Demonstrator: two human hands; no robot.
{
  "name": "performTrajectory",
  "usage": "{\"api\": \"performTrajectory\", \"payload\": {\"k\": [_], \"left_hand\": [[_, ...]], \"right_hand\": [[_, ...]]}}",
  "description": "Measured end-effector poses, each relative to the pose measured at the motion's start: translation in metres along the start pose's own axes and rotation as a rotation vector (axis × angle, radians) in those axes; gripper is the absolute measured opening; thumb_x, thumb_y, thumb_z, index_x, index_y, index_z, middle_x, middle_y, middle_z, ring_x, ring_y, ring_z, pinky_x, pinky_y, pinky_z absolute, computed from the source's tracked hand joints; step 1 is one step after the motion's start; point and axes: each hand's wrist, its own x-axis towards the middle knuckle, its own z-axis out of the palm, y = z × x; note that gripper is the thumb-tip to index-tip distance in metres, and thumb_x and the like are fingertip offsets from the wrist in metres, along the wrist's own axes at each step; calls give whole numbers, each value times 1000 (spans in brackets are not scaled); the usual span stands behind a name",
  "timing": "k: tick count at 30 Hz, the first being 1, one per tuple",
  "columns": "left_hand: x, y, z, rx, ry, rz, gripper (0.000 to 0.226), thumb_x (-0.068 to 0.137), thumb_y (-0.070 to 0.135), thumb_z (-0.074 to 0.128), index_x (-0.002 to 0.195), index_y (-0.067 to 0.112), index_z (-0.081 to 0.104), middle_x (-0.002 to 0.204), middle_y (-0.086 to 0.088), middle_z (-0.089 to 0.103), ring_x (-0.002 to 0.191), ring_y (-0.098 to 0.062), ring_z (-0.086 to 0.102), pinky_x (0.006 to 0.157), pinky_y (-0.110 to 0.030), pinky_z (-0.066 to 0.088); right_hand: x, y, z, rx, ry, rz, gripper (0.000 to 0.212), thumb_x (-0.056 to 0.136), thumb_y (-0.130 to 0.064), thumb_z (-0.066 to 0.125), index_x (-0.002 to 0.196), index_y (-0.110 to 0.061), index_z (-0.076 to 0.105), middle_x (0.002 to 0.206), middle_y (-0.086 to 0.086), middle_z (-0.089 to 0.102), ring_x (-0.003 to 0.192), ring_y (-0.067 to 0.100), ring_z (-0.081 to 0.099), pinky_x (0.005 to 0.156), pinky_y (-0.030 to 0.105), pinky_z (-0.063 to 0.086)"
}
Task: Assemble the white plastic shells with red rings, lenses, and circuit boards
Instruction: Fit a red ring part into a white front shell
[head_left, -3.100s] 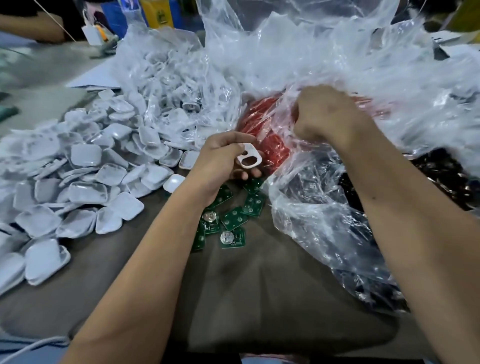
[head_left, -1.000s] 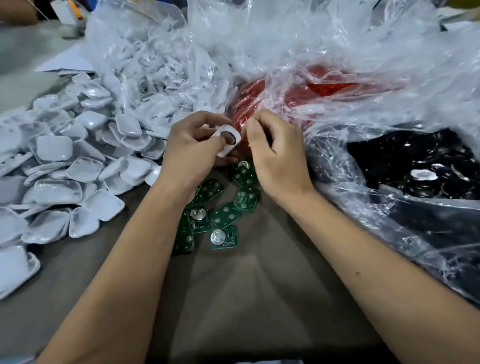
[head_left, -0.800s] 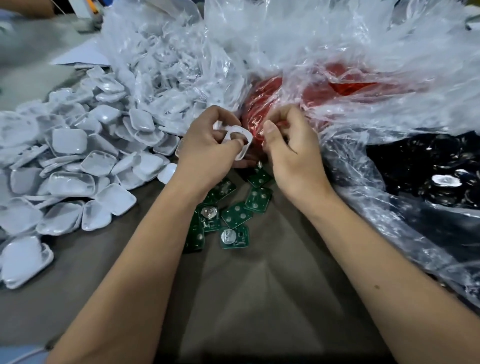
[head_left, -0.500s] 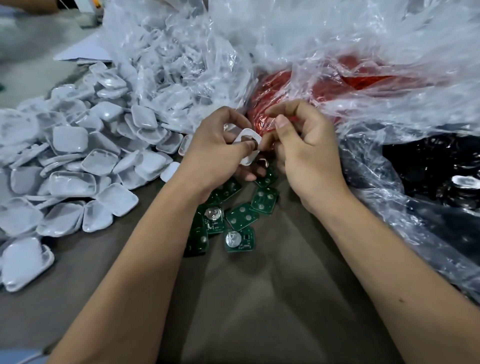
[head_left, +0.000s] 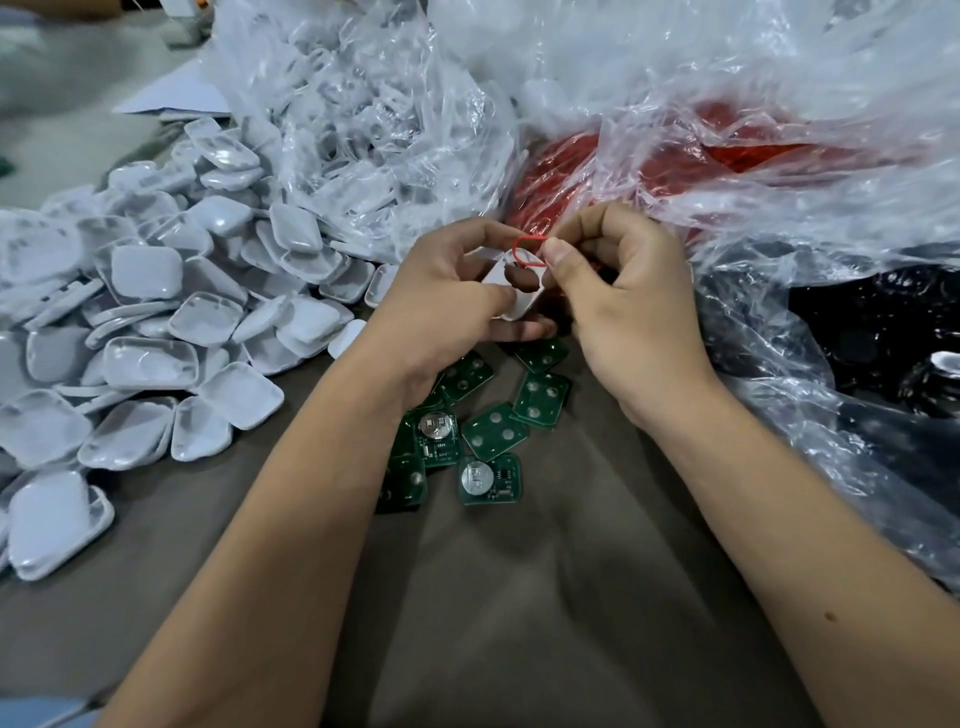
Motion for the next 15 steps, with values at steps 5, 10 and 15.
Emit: {"api": "performTrajectory", "payload": {"k": [5,10,15], "left_hand": [[0,-2,0,-18,-21,8,41,89,-27,49,116,1,63,86,-9,74,78,-28,77,70,-35,63],[0,0,-2,18,-1,-3,42,90,-24,50,116,5,68,95,-14,74,71,-28,76,64,-28,61],[-2,4,-7,190,108,72,31,92,-7,60,101,17,77,88,-9,75,54,-12,60,47,-19,44]], "right_hand": [[1,-1,-2,-20,48,-1,9,95,-16,69,87,-17,71,76,-10,70,70,6,66,68,28,55],[0,-1,-4,-9,67,24,8,95,-18,71,87,-21,72,81,-3,74,74,16,71,65,33,59],[-1,-4,-6,49,-44,27,14,95,-10,71,85,-19,73,77,-3,74,55,1,62,53,11,46]]}}
